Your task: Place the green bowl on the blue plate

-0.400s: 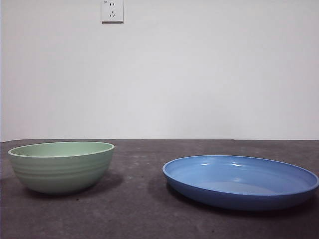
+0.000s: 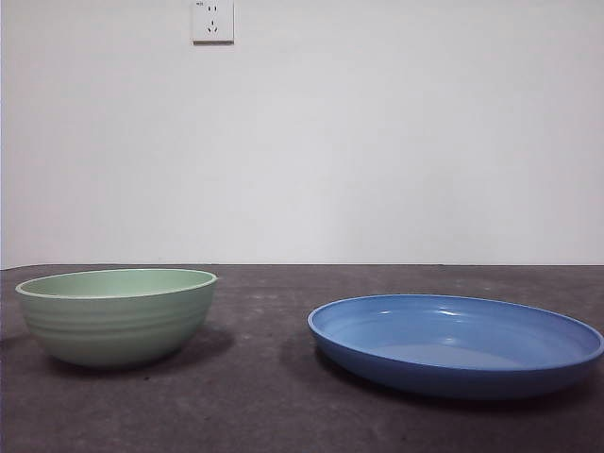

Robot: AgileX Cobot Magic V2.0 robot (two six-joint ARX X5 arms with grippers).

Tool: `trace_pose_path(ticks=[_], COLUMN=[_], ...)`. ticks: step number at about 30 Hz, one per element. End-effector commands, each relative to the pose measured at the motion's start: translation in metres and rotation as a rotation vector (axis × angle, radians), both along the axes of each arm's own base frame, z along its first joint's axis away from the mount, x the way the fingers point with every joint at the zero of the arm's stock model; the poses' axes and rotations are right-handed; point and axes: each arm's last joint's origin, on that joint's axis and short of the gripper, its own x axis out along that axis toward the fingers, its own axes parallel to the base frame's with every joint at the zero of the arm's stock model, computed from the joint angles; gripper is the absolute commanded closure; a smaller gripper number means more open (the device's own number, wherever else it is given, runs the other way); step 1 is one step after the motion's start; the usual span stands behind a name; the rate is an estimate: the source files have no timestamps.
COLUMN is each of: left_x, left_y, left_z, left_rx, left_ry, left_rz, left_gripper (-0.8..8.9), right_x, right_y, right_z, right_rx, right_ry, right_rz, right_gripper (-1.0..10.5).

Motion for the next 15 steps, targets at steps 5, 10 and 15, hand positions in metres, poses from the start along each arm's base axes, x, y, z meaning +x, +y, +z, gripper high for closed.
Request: trace_pose_path(ticks=[5, 10, 15], left_x=[0.028, 0.048, 0.057], left_y=[-0.001, -0.002, -0.002], left_z=[0.057, 0.087, 0.105], left_rx=[0.012, 0.010, 0.004], left_ry=[0.137, 0.239, 0.326], left_rz=[-0.009, -0.018, -0.017], left_gripper=[7.87, 7.87, 7.87], right_x=[0.020, 0.024, 0.020], right_y=[0.003, 0.005, 0.013], right_z=[0.039, 0.065, 0.089], right_rx=[0.067, 0.082, 0.067], right_ry=[0.026, -0.034, -0.160], right_rz=[0.134, 0.204, 0.255], right_gripper=[9.3, 9.3, 9.3])
